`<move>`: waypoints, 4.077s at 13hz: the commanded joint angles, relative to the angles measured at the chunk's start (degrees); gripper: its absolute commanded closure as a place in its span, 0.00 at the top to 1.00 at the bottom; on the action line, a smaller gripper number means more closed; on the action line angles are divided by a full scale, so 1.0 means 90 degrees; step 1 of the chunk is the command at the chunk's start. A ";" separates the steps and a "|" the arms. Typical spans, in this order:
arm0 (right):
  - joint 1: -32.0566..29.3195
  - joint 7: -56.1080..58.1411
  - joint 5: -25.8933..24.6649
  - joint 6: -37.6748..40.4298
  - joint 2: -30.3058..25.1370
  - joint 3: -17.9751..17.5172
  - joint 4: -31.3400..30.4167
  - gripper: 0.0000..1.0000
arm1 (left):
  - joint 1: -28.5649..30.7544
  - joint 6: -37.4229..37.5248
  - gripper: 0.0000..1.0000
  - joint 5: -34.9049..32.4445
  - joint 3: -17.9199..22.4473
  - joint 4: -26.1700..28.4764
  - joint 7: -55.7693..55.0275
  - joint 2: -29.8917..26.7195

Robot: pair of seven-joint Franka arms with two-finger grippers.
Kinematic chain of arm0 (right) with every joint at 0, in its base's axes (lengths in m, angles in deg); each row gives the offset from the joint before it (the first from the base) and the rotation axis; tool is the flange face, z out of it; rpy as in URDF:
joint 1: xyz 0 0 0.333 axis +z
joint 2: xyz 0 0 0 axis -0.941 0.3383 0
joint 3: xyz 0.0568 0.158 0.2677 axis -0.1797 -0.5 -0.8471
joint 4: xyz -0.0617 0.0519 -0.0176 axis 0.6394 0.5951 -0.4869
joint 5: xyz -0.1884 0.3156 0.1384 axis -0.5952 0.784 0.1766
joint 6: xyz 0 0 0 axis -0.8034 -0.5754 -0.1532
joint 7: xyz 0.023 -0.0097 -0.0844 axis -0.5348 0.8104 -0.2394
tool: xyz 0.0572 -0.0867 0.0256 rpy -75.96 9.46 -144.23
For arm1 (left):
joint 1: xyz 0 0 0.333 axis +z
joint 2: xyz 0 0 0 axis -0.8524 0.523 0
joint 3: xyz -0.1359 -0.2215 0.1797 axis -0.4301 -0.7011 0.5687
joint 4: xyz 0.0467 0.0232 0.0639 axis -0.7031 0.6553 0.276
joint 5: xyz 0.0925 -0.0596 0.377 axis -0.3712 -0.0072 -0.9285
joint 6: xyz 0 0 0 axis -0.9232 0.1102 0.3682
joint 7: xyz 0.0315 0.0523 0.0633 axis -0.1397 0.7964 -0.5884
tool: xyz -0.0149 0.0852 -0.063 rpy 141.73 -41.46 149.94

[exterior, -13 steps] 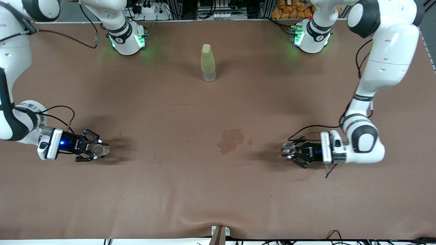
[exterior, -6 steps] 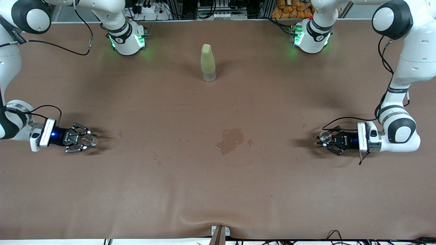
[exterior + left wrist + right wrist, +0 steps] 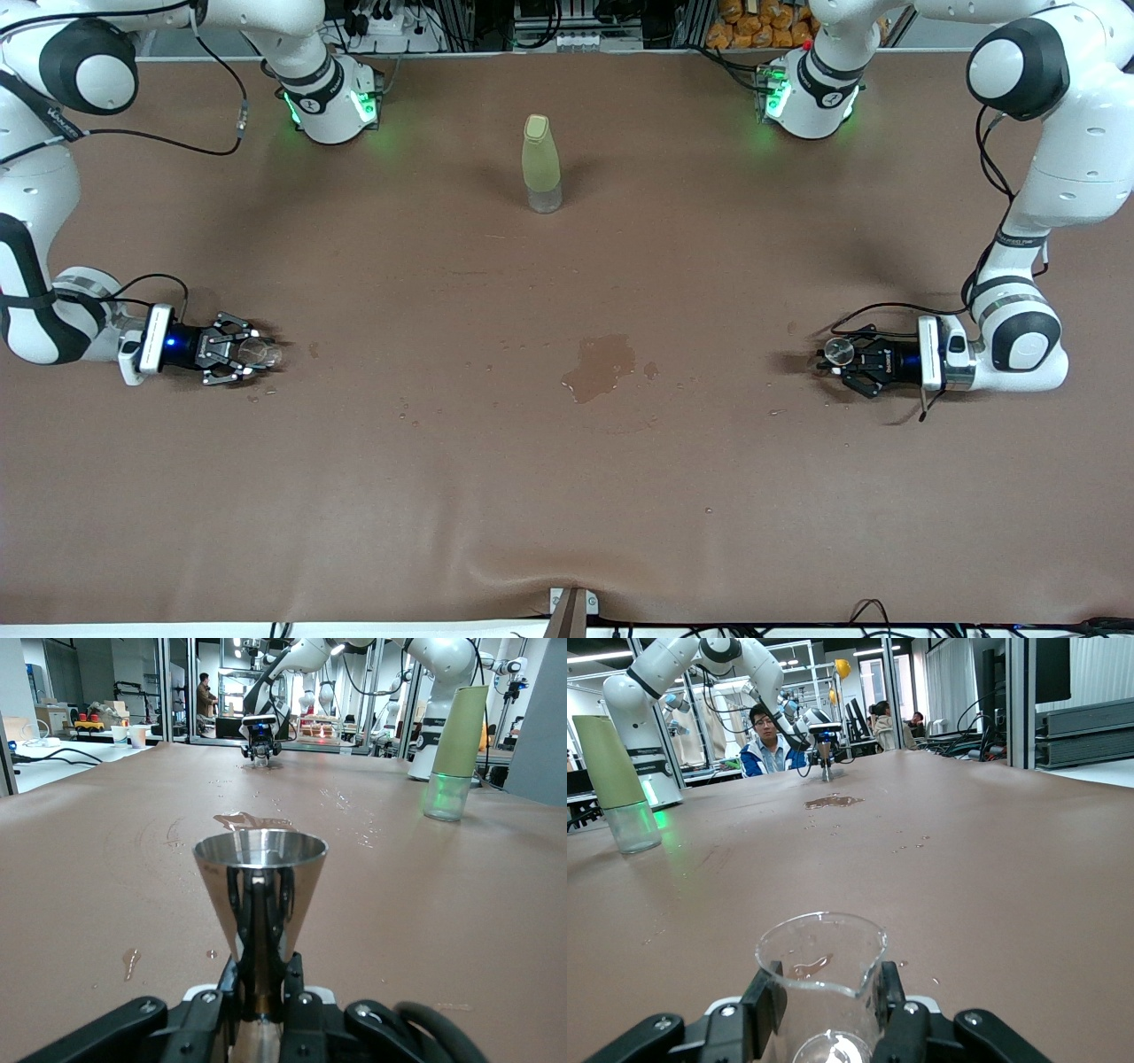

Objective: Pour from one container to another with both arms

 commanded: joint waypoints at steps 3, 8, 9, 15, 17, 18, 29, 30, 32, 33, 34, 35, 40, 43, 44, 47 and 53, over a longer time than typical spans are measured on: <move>-0.0268 -0.0097 -0.0118 0.0142 0.0001 -0.0156 0.0149 1.00 | -0.0031 0.0041 0.67 -0.0073 -0.0019 -0.0060 0.0057 0.0014; -0.0345 -0.0194 -0.0390 0.0152 -0.0058 -0.0136 0.0685 1.00 | 0.0007 0.0051 0.85 -0.0083 -0.0009 -0.0051 0.0047 -0.0015; -0.0414 -0.0456 -0.0527 0.0152 -0.0116 -0.0136 0.0822 1.00 | 0.0027 0.0060 0.87 -0.0112 0.0001 -0.0060 0.0038 -0.0044; -0.0259 -0.3257 -0.1405 0.0464 -0.0594 -0.0194 0.2092 1.00 | 0.0769 0.0597 0.88 -0.1233 0.0011 -0.0595 -0.0428 -0.0434; -0.0103 -0.4078 -0.1776 0.0493 -0.1023 -0.0204 0.2103 1.00 | 0.0847 0.0841 0.88 -0.1508 0.0011 -0.0879 -0.1053 -0.0756; 0.0062 -0.4401 -0.1933 0.0494 -0.1257 -0.0195 0.2103 1.00 | 0.0848 0.0900 0.88 -0.1596 -0.0009 -0.1006 -0.1356 -0.0922; 0.1674 -0.9713 -0.3818 0.0621 -0.3963 -0.0185 0.1995 1.00 | -0.0137 0.0413 1.00 -0.2093 -0.0146 -0.1105 -0.4090 -0.2983; 0.1811 -1.0413 -0.4012 0.0621 -0.4061 -0.0194 0.1995 1.00 | -0.0235 0.0286 1.00 -0.2288 -0.0146 -0.1067 -0.4586 -0.3197; 0.2142 -1.1878 -0.4267 0.0553 -0.4334 -0.0175 0.1898 1.00 | -0.0401 0.0256 1.00 -0.2853 -0.0155 -0.1086 -0.5942 -0.3432; 0.2318 -1.2329 -0.4413 0.0446 -0.4519 -0.0175 0.1782 1.00 | -0.0567 0.0198 1.00 -0.3137 -0.0146 -0.1086 -0.6432 -0.3520; 0.2436 -1.2624 -0.4714 0.0425 -0.4656 -0.0165 0.1713 1.00 | -0.0617 -0.0035 1.00 -0.3594 -0.0155 -0.1095 -0.6824 -0.3628; 0.2611 -1.3071 -0.4940 0.0416 -0.4851 -0.0136 0.1557 1.00 | -0.0724 -0.0337 1.00 -0.4034 -0.0165 -0.1086 -0.7263 -0.3745; 0.3382 -1.4979 -0.5759 0.0347 -0.5351 0.0642 0.1155 1.00 | -0.1115 -0.0594 1.00 -0.4995 -0.0175 -0.1125 -1.1682 -0.3883; 0.3570 -1.5602 -0.5957 0.0200 -0.5457 0.0918 0.1117 1.00 | -0.1378 -0.0691 1.00 -0.5412 -0.0175 -0.1115 -1.3793 -0.4029; 0.3570 -1.5625 -0.6025 0.0152 -0.5516 0.0919 0.1097 1.00 | -0.1485 -0.0701 1.00 -0.5734 -0.0175 -0.1115 -1.4516 -0.4048; 0.3551 -1.5606 -0.6162 0.0210 -0.5800 0.0919 0.0932 1.00 | -0.1535 -0.0701 1.00 -0.5923 -0.0175 -0.1115 -1.5897 -0.4194; 0.3580 -1.5498 -0.6622 -0.0317 -0.6269 0.0919 -0.0056 1.00 | -0.1789 -0.0682 1.00 -0.6431 -0.0175 -0.1105 -1.6066 -0.4566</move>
